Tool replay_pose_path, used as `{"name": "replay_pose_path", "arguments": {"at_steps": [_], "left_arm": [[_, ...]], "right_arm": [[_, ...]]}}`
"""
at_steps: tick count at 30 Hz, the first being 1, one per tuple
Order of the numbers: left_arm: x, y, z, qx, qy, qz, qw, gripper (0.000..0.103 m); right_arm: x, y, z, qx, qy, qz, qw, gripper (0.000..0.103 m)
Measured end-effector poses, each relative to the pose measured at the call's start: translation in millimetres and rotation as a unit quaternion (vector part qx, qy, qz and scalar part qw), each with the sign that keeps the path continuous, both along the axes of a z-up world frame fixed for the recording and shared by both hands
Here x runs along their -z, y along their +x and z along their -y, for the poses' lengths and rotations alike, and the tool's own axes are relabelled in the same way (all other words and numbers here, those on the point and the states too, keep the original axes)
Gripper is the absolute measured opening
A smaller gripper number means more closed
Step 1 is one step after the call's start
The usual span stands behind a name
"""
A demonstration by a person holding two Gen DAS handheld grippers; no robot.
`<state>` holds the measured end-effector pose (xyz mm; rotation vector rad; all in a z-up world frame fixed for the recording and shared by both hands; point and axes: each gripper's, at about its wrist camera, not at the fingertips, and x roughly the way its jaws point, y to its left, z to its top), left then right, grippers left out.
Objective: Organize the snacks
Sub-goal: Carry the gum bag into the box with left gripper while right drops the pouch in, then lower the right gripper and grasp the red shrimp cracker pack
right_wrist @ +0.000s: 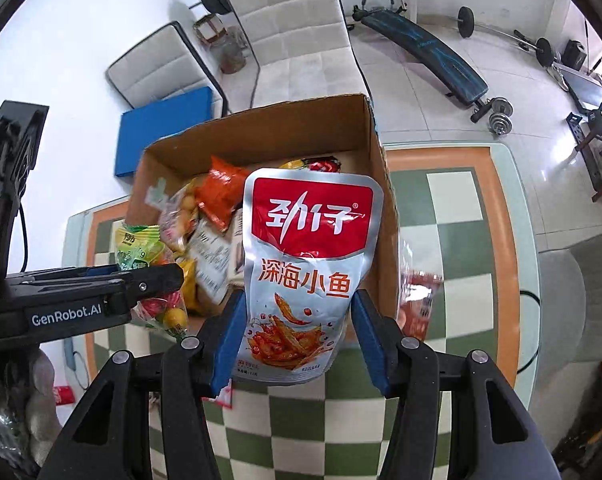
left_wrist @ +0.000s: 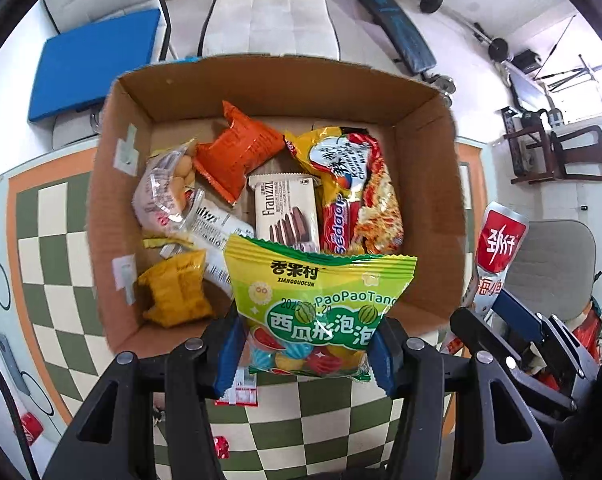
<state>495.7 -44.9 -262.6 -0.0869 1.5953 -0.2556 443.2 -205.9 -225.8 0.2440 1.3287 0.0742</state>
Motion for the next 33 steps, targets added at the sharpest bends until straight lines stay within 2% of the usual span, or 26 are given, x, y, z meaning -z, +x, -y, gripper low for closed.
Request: {"name": "replay_pose_path", "arguments": {"at_steps": [5, 8, 13, 14, 15, 17, 20, 27, 30, 33], "left_arm": [[27.7, 13.4, 5.9, 0.008, 0.005, -0.036, 0.9993, 0.051], [39.0, 16.3, 6.5, 0.004, 0.016, -0.042, 0.999, 0.051], [56.9, 18.1, 0.8, -0.011, -0.005, -0.074, 0.9972, 0.053], [57.3, 17.4, -0.5, -0.013, -0.005, -0.07, 0.9975, 0.056], [56.2, 16.7, -1.6, -0.012, 0.0, -0.061, 0.9981, 0.059], [52.9, 15.7, -3.2, -0.011, 0.001, -0.052, 0.9986, 0.084], [48.7, 13.7, -6.1, -0.018, -0.008, -0.05, 0.9986, 0.088], [14.8, -0.3, -0.5, -0.009, -0.015, -0.004, 0.9998, 0.088], [-11.8, -10.4, 2.1, -0.018, 0.004, 0.061, 0.9979, 0.088], [-36.8, -30.7, 8.3, -0.023, 0.042, 0.136, 0.9896, 0.088]], "right_arm": [[33.9, 19.8, -0.8, -0.002, -0.017, -0.018, 1.0, 0.057], [48.8, 26.7, -1.1, -0.006, -0.024, -0.026, 0.999, 0.059], [68.7, 35.7, 2.9, -0.009, 0.002, -0.045, 0.999, 0.064], [70.2, 35.9, 3.7, -0.007, 0.005, -0.048, 0.999, 0.066], [71.9, 35.9, 4.3, -0.007, 0.008, -0.053, 0.999, 0.076], [74.0, 35.1, 7.3, -0.001, 0.007, -0.058, 0.998, 0.091], [72.9, 32.2, 9.9, -0.001, 0.009, -0.059, 0.998, 0.091], [63.2, 26.2, 17.7, 0.004, 0.016, -0.063, 0.998, 0.092], [47.8, 20.0, 25.1, 0.009, 0.022, -0.046, 0.999, 0.092], [31.2, 5.7, 42.1, 0.024, 0.029, -0.03, 0.999, 0.092]]}}
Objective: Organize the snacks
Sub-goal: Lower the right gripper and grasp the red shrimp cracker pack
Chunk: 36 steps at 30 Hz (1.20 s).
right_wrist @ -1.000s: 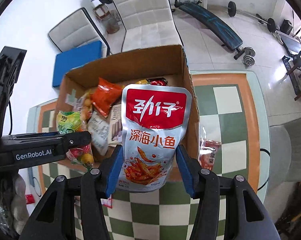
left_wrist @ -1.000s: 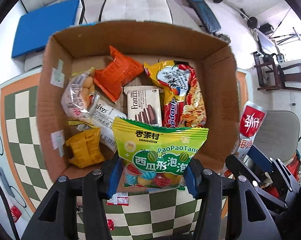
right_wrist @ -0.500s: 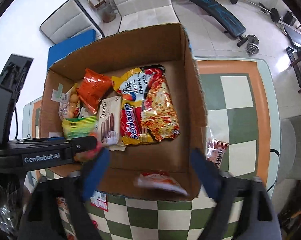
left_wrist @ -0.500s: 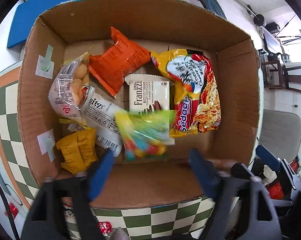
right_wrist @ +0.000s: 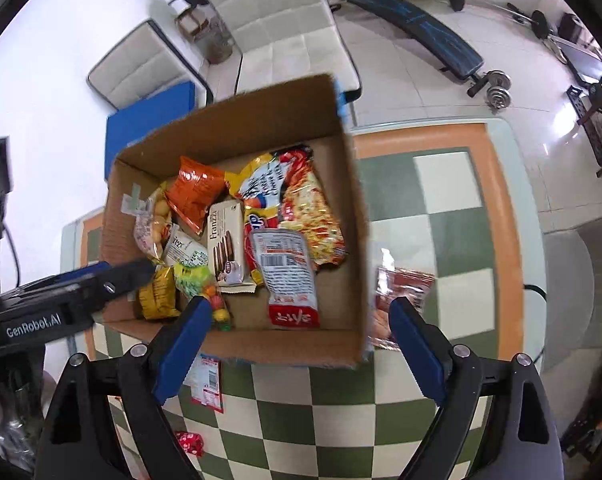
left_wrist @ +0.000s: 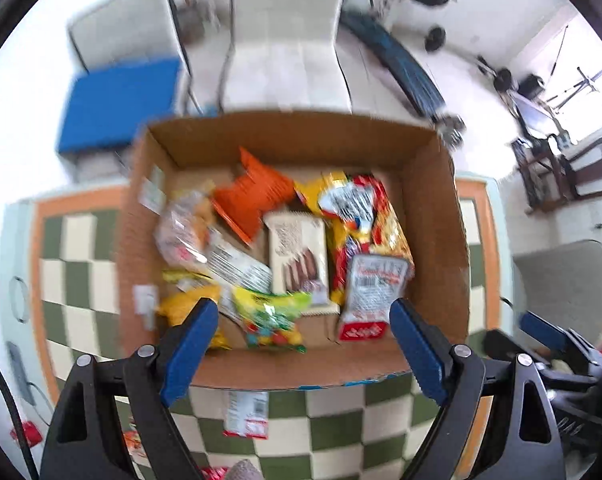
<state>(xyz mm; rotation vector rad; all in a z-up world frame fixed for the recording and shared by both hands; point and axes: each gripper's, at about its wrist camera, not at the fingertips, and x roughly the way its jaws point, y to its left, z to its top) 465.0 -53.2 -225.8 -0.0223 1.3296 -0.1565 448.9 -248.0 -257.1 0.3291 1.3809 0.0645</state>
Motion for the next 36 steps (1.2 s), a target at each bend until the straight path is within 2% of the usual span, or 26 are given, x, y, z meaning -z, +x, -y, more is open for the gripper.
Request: {"name": "replay_pose_path", "arguments": {"at_steps": [2, 4, 6, 9, 13, 17, 22, 23, 26, 31, 36], "left_arm": [[-6.9, -16.2, 1.8, -0.008, 0.007, 0.031, 0.9995, 0.088], [-5.1, -31.1, 1.7, -0.021, -0.009, 0.035, 0.9991, 0.088], [4.9, -44.9, 4.1, -0.039, -0.006, 0.031, 0.9987, 0.088], [27.0, -64.2, 9.5, -0.071, -0.008, 0.015, 0.9973, 0.088], [58.7, -82.0, 15.1, -0.103, -0.014, -0.032, 0.994, 0.088], [78.8, -96.2, 21.4, -0.122, 0.005, -0.049, 0.9913, 0.088], [94.9, -105.9, 26.4, -0.136, 0.02, -0.061, 0.9886, 0.088], [96.8, -107.4, 26.8, -0.139, 0.021, -0.063, 0.9881, 0.088], [102.1, -115.4, 28.6, -0.141, 0.021, -0.071, 0.9872, 0.088], [107.8, -135.5, 33.1, -0.129, 0.034, -0.079, 0.9879, 0.088], [111.5, -159.2, 32.7, -0.117, 0.042, -0.088, 0.9884, 0.088]], "right_arm": [[-5.6, -13.8, 15.8, 0.017, 0.0, 0.007, 1.0, 0.092], [-0.5, -28.9, 32.9, 0.024, 0.001, 0.002, 1.0, 0.092], [14.4, -38.2, 49.0, 0.029, -0.002, -0.02, 0.999, 0.092], [51.2, -44.7, 81.1, 0.068, 0.007, -0.069, 0.995, 0.092], [100.6, -40.2, 117.0, 0.132, 0.048, -0.101, 0.985, 0.091], [139.2, -20.9, 131.2, 0.162, 0.086, -0.118, 0.976, 0.065], [163.4, 17.3, 120.6, 0.111, 0.059, -0.113, 0.986, 0.052], [166.3, 22.3, 115.5, 0.093, 0.047, -0.115, 0.988, 0.047], [167.4, 24.1, 95.5, 0.026, -0.008, -0.122, 0.992, 0.041], [169.2, -10.0, 82.4, -0.023, -0.029, -0.132, 0.991, 0.038], [174.5, -62.9, 71.4, -0.07, -0.037, -0.151, 0.985, 0.038]]}}
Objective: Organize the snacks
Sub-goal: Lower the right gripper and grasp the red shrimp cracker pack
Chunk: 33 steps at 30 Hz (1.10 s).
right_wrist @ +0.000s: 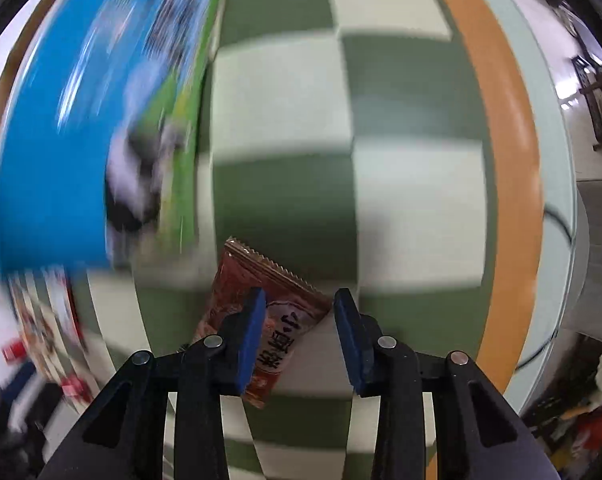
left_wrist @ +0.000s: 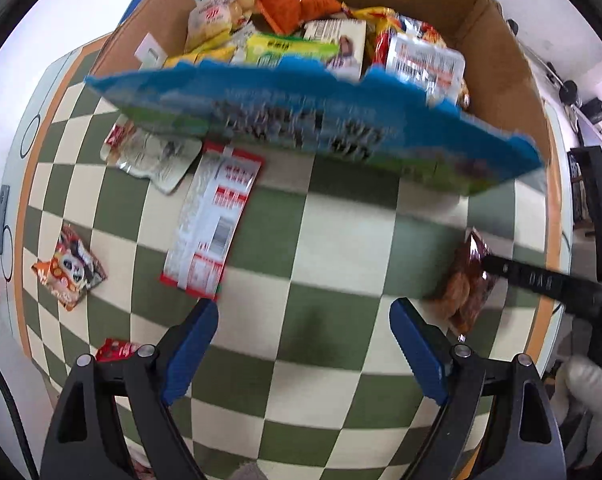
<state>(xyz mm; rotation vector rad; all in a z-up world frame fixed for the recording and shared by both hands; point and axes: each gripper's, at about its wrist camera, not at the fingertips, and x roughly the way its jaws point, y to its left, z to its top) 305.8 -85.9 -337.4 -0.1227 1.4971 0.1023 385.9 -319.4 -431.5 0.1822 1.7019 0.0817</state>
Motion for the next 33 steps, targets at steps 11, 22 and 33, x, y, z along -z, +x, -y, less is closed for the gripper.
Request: {"name": "replay_pose_path", "arguments": {"at_steps": [11, 22, 33], "left_arm": [[4.8, -20.1, -46.2, 0.005, 0.007, -0.013, 0.9999, 0.088], [13.7, -17.1, -130.8, -0.001, 0.036, -0.014, 0.9992, 0.088], [9.7, -16.9, -182.0, 0.045, 0.102, -0.01, 0.9937, 0.088]], "right_arm": [[-10.5, -57.1, -2.8, 0.141, 0.042, -0.032, 0.989, 0.078], [4.4, -62.6, -72.1, 0.103, -0.074, -0.013, 0.992, 0.062], [-25.6, -79.1, -177.7, -0.01, -0.005, 0.018, 1.0, 0.062]]}}
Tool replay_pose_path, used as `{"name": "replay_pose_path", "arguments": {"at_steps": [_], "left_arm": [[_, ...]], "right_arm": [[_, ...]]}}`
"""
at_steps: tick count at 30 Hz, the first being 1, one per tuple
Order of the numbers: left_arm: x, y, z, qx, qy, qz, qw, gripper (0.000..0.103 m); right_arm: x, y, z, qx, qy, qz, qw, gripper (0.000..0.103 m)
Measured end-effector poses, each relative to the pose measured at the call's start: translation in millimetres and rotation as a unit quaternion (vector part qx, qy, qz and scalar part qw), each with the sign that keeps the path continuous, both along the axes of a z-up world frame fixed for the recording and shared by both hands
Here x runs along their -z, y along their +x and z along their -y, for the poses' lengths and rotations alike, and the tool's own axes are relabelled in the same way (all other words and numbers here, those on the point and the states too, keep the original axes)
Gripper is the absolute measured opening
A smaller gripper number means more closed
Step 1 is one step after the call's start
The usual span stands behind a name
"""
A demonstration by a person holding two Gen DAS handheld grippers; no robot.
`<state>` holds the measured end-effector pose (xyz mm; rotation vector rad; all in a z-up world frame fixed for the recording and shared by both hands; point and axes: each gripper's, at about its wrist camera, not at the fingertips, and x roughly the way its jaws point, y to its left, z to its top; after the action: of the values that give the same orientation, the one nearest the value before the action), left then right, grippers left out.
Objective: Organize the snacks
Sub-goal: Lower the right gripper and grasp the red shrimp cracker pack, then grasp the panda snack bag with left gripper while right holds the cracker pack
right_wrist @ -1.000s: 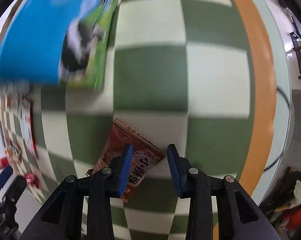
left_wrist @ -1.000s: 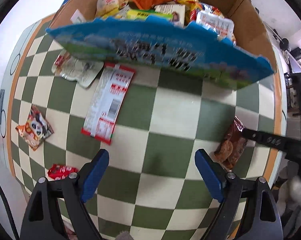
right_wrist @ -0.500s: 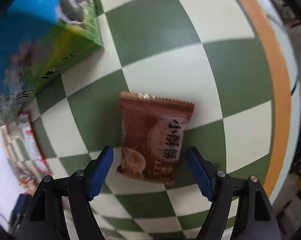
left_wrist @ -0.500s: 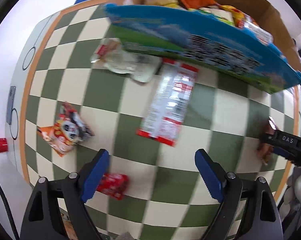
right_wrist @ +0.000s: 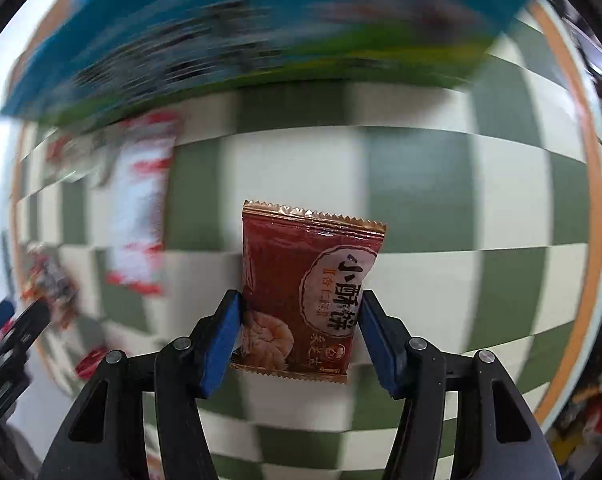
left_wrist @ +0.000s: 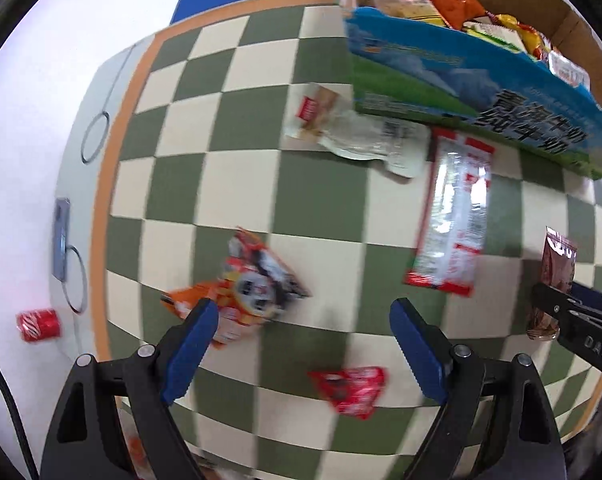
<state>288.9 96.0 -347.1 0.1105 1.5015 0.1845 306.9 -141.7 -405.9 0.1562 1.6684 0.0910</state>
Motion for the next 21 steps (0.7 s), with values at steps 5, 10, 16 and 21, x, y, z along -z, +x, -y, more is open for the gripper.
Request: {"name": "replay_pose_path", "arguments": {"at_steps": [5, 10, 16, 21], "left_arm": [[-4.0, -0.5, -33.9, 0.05, 0.038, -0.005, 0.998, 0.088], [9.4, -5.1, -60.8, 0.117, 0.07, -0.034, 0.9901, 0.088], [50.3, -7.6, -47.1, 0.214, 0.105, -0.077, 0.968, 0.088], [87.1, -7.1, -24.8, 0.268, 0.101, -0.133, 0.9489, 0.088]], "right_arm": [[-13.6, 6.9, -53.3, -0.048, 0.036, 0.002, 0.998, 0.062], [-26.2, 11.9, -108.1, -0.084, 0.047, 0.001, 0.995, 0.062], [-22.7, 8.1, -118.9, -0.102, 0.054, -0.003, 0.993, 0.062], [-4.4, -2.5, -134.4, -0.103, 0.049, -0.014, 0.993, 0.062]]}}
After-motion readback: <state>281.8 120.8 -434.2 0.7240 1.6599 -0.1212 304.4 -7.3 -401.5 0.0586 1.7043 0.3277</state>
